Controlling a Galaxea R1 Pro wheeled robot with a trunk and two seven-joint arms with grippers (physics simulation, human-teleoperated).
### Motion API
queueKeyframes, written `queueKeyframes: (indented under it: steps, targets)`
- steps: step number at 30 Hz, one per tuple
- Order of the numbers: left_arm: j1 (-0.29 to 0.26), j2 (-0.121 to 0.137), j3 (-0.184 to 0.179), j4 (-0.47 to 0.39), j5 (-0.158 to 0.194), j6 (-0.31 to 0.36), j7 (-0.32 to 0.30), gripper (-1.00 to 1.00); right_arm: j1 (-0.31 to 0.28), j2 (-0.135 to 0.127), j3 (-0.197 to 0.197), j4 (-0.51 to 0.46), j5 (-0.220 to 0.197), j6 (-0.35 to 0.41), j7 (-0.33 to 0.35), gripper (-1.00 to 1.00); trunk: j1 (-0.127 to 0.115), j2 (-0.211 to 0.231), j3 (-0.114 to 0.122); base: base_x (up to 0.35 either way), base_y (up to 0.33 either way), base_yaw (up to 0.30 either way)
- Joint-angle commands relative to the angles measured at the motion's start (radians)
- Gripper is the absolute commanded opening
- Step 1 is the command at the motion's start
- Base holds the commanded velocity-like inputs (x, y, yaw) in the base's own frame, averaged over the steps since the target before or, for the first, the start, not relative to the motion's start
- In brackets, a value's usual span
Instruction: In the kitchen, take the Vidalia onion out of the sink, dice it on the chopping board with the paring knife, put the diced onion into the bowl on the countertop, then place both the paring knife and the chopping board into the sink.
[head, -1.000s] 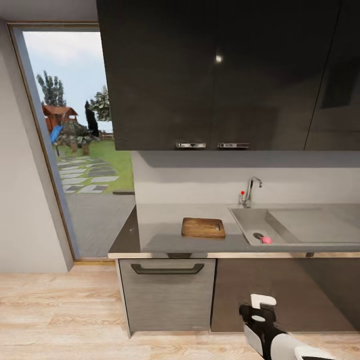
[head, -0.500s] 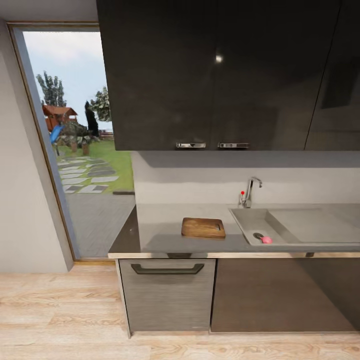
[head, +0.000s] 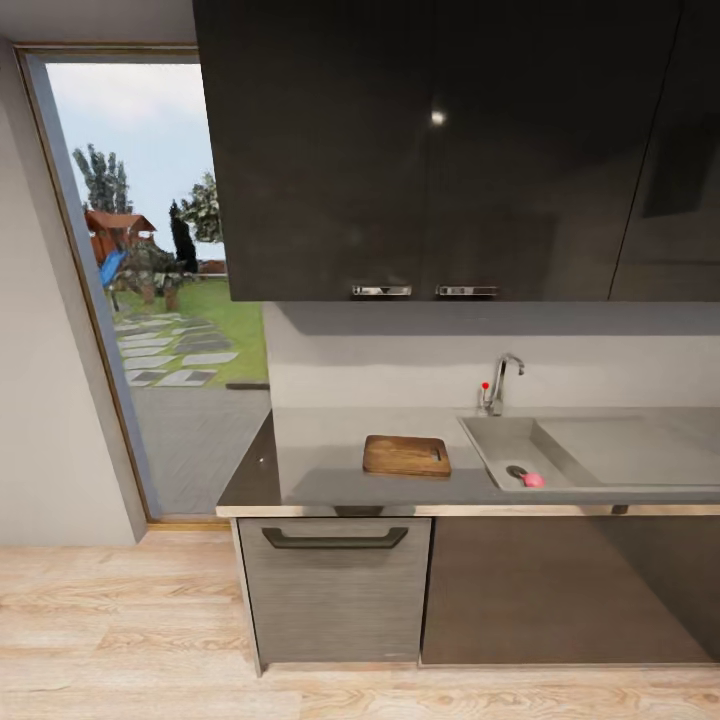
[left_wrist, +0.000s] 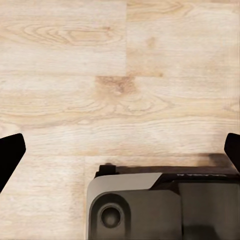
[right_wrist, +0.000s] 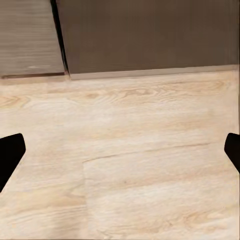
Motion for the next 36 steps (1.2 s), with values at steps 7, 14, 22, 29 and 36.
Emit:
queueKeyframes:
  steps: [7,14,22,29,36]
  targets:
    - [0.0,0.0,0.004,0.026,0.0,-0.001,-0.001,1.0,0.0,-0.005,-0.008,-0.1,0.009,-0.01,0.003,1.0,0.0,-0.001,0.0,0.0,0.0,0.0]
    - [0.0,0.004,0.006,0.033,0.0,-0.001,-0.001,1.0,0.0,-0.002,-0.007,-0.106,0.006,-0.039,0.004,1.0,0.0,-0.001,0.0,0.0,0.0,0.0]
    - [0.0,0.003,0.006,0.033,0.0,-0.001,-0.001,1.0,0.0,-0.004,-0.008,-0.101,0.002,-0.044,0.004,1.0,0.0,-0.001,-0.01,0.0,-0.073,-0.035]
    - [0.0,0.003,0.005,0.033,0.0,-0.001,-0.001,1.0,0.0,-0.003,-0.007,-0.099,0.003,-0.045,0.004,1.0,0.0,-0.001,-0.014,0.0,-0.271,-0.228]
    - [0.0,0.003,0.005,0.033,0.0,-0.001,0.0,1.0,0.0,-0.004,-0.008,-0.099,0.003,-0.045,0.004,1.0,0.0,-0.001,-0.015,0.0,-0.301,-0.287]
